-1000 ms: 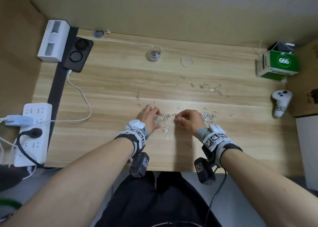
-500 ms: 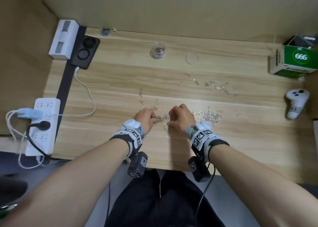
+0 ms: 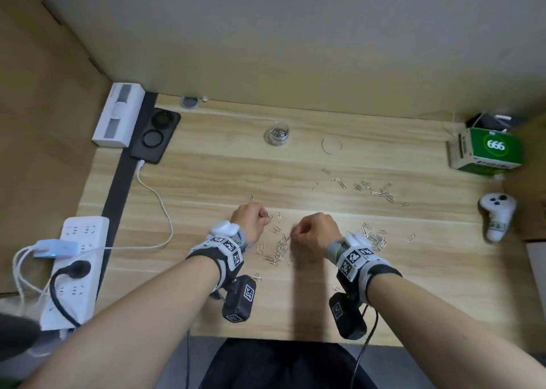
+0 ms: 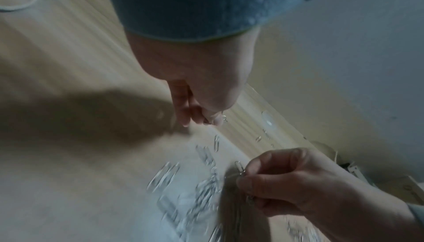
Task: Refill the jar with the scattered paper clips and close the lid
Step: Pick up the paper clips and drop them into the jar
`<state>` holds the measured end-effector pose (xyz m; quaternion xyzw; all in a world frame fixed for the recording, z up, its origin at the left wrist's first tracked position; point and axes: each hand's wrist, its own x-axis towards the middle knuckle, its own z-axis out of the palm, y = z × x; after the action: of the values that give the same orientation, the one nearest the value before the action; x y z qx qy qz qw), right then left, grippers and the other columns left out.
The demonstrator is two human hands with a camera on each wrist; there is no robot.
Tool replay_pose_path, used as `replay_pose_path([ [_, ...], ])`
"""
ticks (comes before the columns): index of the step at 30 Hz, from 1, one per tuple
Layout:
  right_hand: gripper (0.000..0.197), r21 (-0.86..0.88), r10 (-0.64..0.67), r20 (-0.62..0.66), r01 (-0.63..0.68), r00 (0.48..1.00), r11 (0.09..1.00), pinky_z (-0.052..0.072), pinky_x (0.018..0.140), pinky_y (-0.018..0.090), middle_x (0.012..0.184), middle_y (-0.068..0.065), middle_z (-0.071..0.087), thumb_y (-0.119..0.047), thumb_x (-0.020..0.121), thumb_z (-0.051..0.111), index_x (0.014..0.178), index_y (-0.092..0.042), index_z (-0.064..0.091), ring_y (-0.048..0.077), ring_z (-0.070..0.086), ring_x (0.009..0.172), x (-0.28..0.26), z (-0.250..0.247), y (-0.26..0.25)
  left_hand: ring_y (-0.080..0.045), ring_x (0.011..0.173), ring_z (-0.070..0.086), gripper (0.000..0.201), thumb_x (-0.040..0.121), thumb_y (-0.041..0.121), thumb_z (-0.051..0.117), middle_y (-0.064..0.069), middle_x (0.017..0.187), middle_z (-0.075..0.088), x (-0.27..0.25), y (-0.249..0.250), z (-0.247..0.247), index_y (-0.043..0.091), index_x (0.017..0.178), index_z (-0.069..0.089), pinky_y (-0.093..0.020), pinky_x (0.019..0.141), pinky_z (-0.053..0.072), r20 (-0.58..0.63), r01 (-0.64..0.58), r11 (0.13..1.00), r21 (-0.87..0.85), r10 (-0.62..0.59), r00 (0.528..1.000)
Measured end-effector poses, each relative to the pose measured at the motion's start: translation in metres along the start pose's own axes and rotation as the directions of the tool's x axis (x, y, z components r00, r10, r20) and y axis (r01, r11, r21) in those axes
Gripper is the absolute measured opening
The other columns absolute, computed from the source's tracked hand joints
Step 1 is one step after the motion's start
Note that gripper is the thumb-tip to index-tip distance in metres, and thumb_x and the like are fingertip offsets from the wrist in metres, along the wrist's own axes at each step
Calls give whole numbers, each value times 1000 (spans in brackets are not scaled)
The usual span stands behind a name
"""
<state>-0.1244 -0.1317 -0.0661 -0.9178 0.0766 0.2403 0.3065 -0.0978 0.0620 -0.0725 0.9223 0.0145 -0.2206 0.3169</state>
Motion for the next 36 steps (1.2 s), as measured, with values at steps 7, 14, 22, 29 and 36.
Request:
replay_pose_path([
  [7,8,235,54,-85,-32,995,972,56,64,37,57,0,69,-11,67,75,63,-16,72,14,62,56,48,-57,-30,-22,88,64,13,84,24,70,-4,92,72,49,35,-51,12,89,71,-27,73,45,-92,-17,997,-79,10,996],
  [14,13,502,108,-137,-25,985,865,54,61,39,58,9,64,1,73,77,64,-7,71,21,57,52,110,-106,-54,-19,79,61,8,81,25,72,-1,87,71,112,72,-88,17,83,70,-24,67,38,-165,-6,987,-162,-21,986],
  [22,17,592,134,-115,-40,984,805,53,56,30,62,11,62,12,78,69,67,-1,68,20,54,53,162,-111,-47,-24,83,66,6,82,22,71,-4,90,72,199,90,-86,16,82,71,-31,76,52,-153,36,990,-138,-57,987],
  [29,28,590,160,-57,-96,986,801,58,65,42,56,0,65,9,78,67,61,-13,69,21,57,54,193,-100,-34,-13,75,67,12,70,11,75,6,79,73,220,83,-85,22,75,75,-26,72,56,-120,4,987,-160,-24,992],
  [36,25,598,140,-75,-68,987,799,56,62,33,59,6,64,11,78,67,64,-10,68,18,56,51,209,-107,-59,-9,67,64,26,69,0,70,7,67,68,215,71,-91,26,70,70,-28,70,57,-186,-41,962,-271,-11,983],
])
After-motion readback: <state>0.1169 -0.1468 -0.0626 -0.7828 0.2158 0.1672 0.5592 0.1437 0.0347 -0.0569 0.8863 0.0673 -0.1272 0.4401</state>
